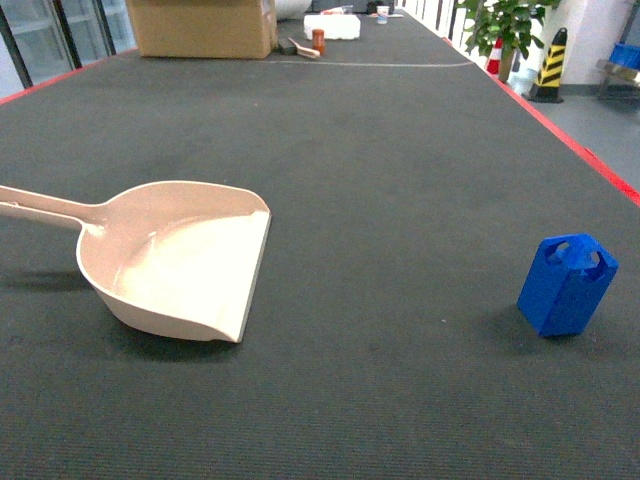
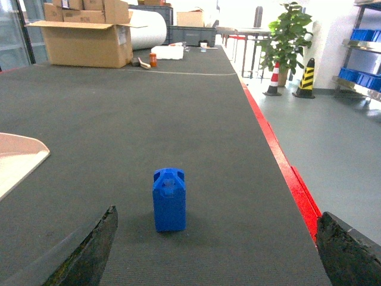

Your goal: Place part in tray to right shelf

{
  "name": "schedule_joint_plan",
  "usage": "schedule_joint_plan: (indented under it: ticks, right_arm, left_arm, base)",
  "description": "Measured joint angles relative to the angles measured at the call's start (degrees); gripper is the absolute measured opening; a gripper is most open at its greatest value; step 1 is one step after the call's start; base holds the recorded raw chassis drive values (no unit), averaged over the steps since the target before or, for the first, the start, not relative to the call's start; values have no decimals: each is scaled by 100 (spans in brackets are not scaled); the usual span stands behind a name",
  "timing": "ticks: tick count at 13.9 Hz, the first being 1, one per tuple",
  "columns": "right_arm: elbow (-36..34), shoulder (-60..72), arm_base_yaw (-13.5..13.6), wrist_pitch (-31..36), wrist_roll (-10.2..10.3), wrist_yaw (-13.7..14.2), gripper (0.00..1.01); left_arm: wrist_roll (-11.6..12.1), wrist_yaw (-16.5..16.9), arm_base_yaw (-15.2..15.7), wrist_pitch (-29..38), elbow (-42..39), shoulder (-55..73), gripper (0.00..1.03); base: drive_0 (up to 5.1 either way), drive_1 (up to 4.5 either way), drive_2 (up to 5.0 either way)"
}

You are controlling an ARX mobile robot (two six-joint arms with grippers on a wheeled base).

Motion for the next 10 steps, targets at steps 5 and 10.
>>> schedule_joint_plan:
  ticks: [5,10]
  right_arm:
    - [0,0,0,-2,0,0,98]
    - [0,0,0,-2,0,0,98]
  left_arm:
    - [2,0,0,0,0,0,98]
    - [2,0,0,0,0,0,98]
  base:
    - [0,0,0]
    - [0,0,0]
